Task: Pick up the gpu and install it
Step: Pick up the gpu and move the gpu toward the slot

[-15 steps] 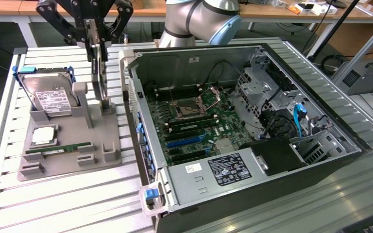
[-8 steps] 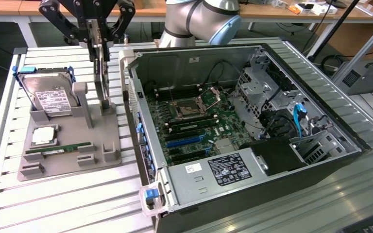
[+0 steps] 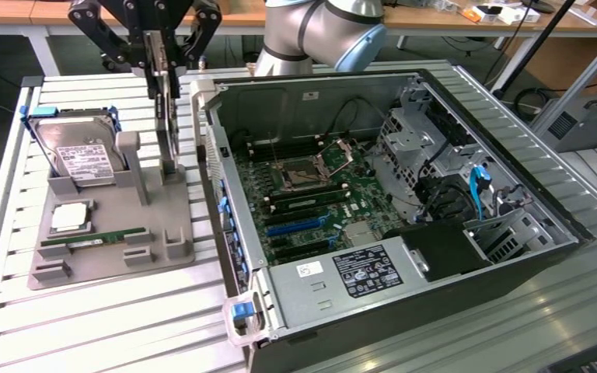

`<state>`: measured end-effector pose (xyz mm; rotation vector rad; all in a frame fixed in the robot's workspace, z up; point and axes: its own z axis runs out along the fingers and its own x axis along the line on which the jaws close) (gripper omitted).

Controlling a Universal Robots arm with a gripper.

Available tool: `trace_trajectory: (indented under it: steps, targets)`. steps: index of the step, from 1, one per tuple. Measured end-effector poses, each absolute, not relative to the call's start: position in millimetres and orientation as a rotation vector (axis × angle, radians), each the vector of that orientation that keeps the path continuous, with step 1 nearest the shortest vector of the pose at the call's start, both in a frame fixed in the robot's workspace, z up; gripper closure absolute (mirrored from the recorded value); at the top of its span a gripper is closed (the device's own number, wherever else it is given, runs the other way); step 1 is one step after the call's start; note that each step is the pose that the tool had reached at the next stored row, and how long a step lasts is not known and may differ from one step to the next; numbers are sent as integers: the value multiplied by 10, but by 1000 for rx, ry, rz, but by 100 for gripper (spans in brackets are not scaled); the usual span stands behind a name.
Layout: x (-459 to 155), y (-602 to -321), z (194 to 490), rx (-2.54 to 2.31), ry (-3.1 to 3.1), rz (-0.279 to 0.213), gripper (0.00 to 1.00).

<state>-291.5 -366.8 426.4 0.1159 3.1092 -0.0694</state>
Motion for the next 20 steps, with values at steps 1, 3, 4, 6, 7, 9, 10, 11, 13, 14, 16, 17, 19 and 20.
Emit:
trace_trajectory:
  steps: [1,3,4,6,7,9,10,11,13,14,16,17,19,20]
  targets:
    - [-2911,-3668,4264,116,3109,-69,73]
    - [-2900,-3670,4264,116,3109,-69,73]
    - [-2895,-3671,4264,116,3109,-69,73]
    - [-2886,-3671,4264,116,3109,-70,73]
    - [-2881,-3672,4264,116,3109,-69,73]
    - [-2870,-3673,4264,116,3109,-69,73]
    - [-2867,-3674,4264,116,3109,-69,73]
    - [-2857,-3675,4264,116,3109,-69,73]
    - [-2842,-3677,4264,116,3109,-69,73]
    - [-2833,-3678,4264,116,3109,-69,73]
    - [-2825,-3679,4264,116,3109,-70,73]
    - [-2820,-3680,4264,116,3109,-70,73]
    - [-2811,-3681,4264,116,3109,-69,73]
    - [-2807,-3681,4264,116,3109,-70,73]
